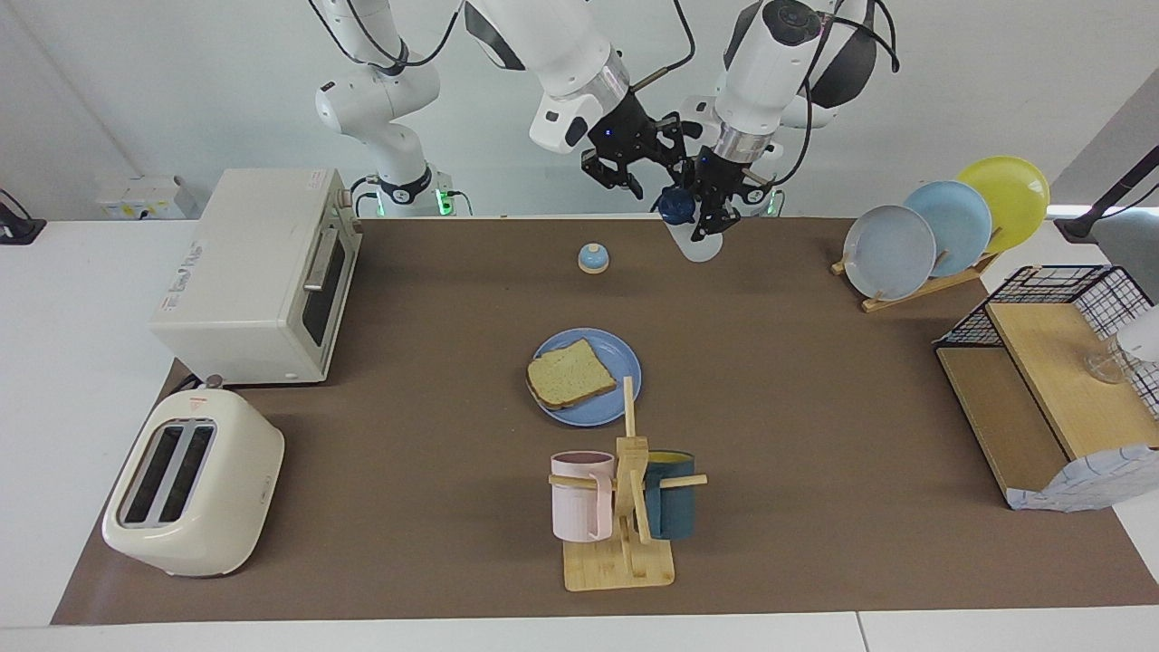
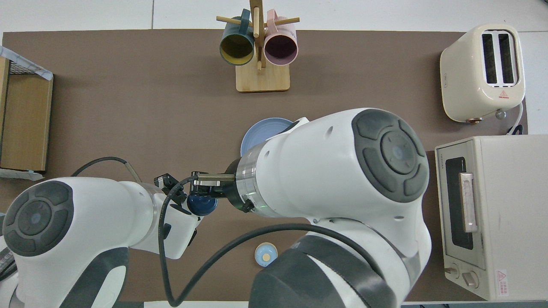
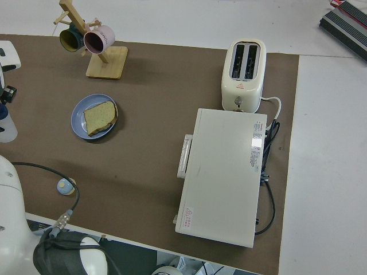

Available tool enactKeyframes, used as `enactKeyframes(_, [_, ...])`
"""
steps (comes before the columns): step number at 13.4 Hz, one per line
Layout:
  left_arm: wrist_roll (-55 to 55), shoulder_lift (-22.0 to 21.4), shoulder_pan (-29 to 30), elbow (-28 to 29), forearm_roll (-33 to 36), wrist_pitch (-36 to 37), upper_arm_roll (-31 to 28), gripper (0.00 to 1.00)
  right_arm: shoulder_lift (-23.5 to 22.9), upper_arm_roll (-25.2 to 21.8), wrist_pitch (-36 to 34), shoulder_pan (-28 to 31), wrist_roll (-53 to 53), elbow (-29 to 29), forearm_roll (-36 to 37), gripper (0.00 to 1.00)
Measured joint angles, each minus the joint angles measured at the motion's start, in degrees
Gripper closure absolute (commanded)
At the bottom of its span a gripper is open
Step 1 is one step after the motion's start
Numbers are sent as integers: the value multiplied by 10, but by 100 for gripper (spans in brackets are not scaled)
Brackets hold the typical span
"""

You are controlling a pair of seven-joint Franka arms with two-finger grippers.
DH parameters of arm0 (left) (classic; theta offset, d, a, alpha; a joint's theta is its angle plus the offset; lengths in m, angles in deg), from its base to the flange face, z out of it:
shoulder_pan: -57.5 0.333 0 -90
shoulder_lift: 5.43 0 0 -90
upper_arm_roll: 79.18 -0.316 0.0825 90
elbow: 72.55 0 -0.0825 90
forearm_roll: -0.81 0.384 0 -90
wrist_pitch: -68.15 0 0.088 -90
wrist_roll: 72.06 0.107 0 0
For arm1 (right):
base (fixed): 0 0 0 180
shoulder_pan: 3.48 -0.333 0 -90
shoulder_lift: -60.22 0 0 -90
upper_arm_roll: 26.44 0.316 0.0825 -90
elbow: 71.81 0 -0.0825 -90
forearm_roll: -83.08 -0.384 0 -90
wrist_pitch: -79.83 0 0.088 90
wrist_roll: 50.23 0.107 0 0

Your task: Put bread on plate and add seasoning

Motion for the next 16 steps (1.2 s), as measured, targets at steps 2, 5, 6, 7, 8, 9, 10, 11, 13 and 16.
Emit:
enactKeyframes(2, [0, 0, 0, 0, 0, 0, 0, 100, -1, 0, 13, -12, 0, 6, 2, 55])
enactKeyframes(5, [0, 0, 0, 0, 0, 0, 0, 100, -2, 1, 27, -24, 0, 19, 3, 79])
enactKeyframes(6, [0, 0, 0, 0, 0, 0, 0, 100, -2, 0, 27, -23, 0, 20, 3, 92])
enactKeyframes(7, [0, 0, 0, 0, 0, 0, 0, 100, -2, 0, 27, -23, 0, 21, 4, 100])
enactKeyframes(8, [0, 0, 1, 0, 1, 0, -1, 100, -2, -1, 26, -22, 0, 22, 4, 100])
enactKeyframes(9, [0, 0, 1, 0, 1, 0, -2, 100, -2, -1, 26, -22, 0, 22, 4, 100])
enactKeyframes(10, [0, 0, 1, -1, 1, 0, -2, 100, -2, -1, 26, -22, 0, 22, 4, 100])
enactKeyframes(11, [0, 1, 1, -1, 1, 0, -2, 100, -2, -1, 26, -22, 0, 22, 3, 95])
enactKeyframes(13, [0, 1, 1, -1, 1, 0, -2, 100, -2, -1, 27, -22, 0, 22, 3, 81])
enactKeyframes(16, [0, 1, 1, -1, 1, 0, -1, 100, -2, -2, 30, -21, 0, 21, 3, 80])
